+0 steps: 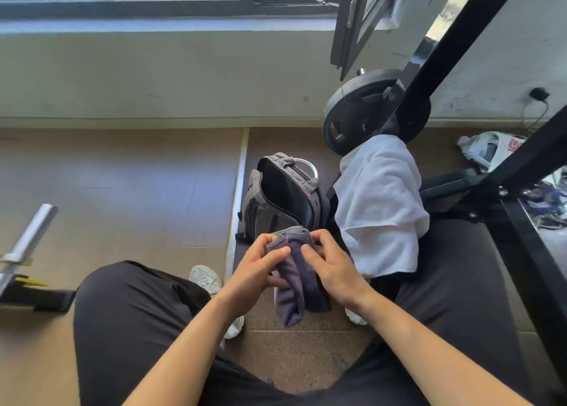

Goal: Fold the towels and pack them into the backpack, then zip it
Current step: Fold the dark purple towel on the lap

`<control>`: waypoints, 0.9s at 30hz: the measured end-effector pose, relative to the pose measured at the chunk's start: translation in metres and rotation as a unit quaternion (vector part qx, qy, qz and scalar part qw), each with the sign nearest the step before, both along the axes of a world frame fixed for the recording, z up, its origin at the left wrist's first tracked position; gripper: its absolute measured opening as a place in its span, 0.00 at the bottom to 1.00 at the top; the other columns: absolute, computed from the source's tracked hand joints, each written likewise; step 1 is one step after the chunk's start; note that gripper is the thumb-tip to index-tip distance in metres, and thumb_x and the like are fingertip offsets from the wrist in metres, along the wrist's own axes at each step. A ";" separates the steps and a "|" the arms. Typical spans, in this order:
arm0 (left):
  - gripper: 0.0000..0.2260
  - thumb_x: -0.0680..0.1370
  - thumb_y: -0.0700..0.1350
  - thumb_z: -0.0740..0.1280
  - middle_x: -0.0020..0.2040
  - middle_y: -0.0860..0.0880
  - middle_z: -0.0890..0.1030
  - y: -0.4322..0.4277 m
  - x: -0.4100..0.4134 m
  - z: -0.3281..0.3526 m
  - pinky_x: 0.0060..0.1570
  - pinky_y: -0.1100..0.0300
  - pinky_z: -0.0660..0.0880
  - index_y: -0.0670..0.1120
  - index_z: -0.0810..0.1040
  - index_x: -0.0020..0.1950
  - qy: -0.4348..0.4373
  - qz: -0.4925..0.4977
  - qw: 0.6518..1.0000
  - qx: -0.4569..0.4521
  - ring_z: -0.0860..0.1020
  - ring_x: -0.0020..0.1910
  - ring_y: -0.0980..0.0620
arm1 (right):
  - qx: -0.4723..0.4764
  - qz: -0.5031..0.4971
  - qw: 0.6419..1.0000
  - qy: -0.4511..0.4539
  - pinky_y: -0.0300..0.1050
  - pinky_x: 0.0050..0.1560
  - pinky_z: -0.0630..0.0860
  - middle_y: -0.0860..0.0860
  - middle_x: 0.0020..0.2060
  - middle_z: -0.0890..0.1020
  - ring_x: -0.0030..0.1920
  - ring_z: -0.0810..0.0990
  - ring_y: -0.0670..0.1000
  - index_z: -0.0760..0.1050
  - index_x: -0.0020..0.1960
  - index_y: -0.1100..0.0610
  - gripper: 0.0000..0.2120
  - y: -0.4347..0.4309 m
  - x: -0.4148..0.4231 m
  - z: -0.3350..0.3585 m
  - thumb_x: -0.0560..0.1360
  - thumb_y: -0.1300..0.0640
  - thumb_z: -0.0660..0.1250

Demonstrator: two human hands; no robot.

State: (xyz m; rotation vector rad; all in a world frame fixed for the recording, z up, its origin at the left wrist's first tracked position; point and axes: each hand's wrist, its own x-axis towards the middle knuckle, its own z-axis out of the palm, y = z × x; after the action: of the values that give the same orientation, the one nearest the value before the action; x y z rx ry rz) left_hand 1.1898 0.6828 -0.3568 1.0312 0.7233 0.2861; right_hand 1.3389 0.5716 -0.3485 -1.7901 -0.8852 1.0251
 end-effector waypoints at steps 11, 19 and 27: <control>0.15 0.75 0.45 0.68 0.52 0.41 0.84 0.017 -0.001 0.000 0.29 0.64 0.76 0.43 0.77 0.60 -0.062 0.135 0.989 0.012 0.81 0.34 0.50 | 0.058 -0.028 0.996 0.058 0.42 0.59 0.75 0.50 0.53 0.83 0.54 0.80 0.43 0.75 0.60 0.55 0.12 0.001 0.007 0.000 0.78 0.61 0.69; 0.29 0.73 0.68 0.65 0.62 0.46 0.84 0.022 -0.008 -0.015 0.63 0.43 0.76 0.51 0.77 0.68 0.066 -0.002 0.995 -0.070 0.83 0.60 0.46 | 0.134 -0.165 0.913 0.349 0.51 0.67 0.74 0.55 0.61 0.84 0.62 0.81 0.53 0.78 0.65 0.55 0.14 0.006 0.009 0.015 0.83 0.62 0.60; 0.22 0.69 0.52 0.79 0.56 0.41 0.86 0.010 -0.004 -0.012 0.56 0.49 0.80 0.45 0.82 0.60 0.006 0.015 0.998 0.057 0.83 0.58 0.41 | 0.077 -0.170 0.957 0.223 0.53 0.69 0.74 0.52 0.61 0.84 0.64 0.81 0.52 0.76 0.66 0.53 0.13 0.006 0.016 -0.004 0.82 0.59 0.64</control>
State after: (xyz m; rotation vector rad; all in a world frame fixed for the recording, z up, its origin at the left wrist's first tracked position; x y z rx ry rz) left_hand 1.1860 0.6932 -0.3686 1.1308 0.7393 0.3500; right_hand 1.3550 0.5773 -0.3521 -1.4331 -0.3514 1.0407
